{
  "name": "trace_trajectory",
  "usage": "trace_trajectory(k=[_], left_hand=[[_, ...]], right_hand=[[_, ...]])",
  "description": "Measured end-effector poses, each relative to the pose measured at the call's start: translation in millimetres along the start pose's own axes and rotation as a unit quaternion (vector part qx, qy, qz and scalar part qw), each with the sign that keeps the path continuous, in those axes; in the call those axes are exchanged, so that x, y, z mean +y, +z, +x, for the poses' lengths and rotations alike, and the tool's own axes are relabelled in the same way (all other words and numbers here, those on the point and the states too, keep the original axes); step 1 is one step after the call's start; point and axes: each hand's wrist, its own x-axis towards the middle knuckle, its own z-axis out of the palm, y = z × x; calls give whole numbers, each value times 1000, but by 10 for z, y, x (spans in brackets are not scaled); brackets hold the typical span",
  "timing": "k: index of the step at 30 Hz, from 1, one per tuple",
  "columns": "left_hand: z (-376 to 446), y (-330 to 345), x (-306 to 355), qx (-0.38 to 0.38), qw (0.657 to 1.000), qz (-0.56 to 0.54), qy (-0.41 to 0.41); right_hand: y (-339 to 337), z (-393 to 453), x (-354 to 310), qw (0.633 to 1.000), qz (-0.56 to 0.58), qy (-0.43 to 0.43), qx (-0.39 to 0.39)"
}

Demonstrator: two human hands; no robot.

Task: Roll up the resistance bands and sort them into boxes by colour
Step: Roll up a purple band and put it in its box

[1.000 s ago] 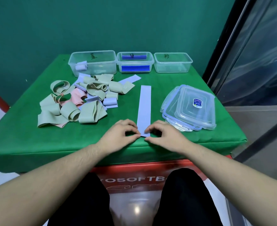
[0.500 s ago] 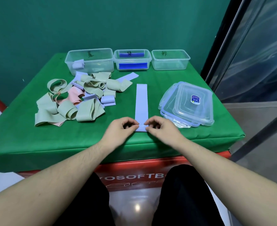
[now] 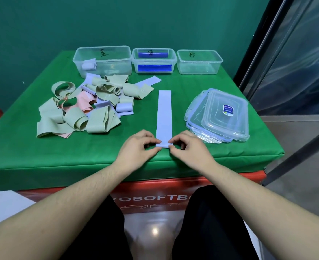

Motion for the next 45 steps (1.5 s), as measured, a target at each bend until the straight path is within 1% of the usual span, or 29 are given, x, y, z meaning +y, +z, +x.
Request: trace_trajectory(k=[3,5,8,11,15,21,28,32,36,38,42,45], left_hand=[[-6,7,10,9,1000,10,3],[-6,6,11,9,1000,12,2],[-6,10,15,4,1000,15,6],[-1,9,17,1,1000,19,7],[27,-2,14,-10,1000,15,0],[52,3,21,-12,1000,13,-9],[70,32,73,2,999,5,-44],[66,27,94,20,999,-11,-43],[39,20,62,13,1000,16,-13],[25,-3,54,-2,999,36,11],[45,-55,72,-20,992,108,70],[83,-75,74,-35,984,139,107]], right_hand=[[4,-30,-10,1000,-19,-16,-1],[0,-41,-10,996,-71,-55,4],[-2,-60,0,978,-167,-123,5],[-6,-66,9,970,-195,-146,6],[-50,-27,-43,985,-137,-99,-27],[-69,61,-72,993,-84,-56,-58],[-93,162,-110,990,-89,-27,-104],[-100,180,-139,990,-95,-23,-102],[-85,161,-114,988,-119,-38,-89],[-73,137,-98,984,-146,-71,-67],[-54,111,-72,961,-221,-165,-31],[-41,100,-27,953,-233,-190,-24]])
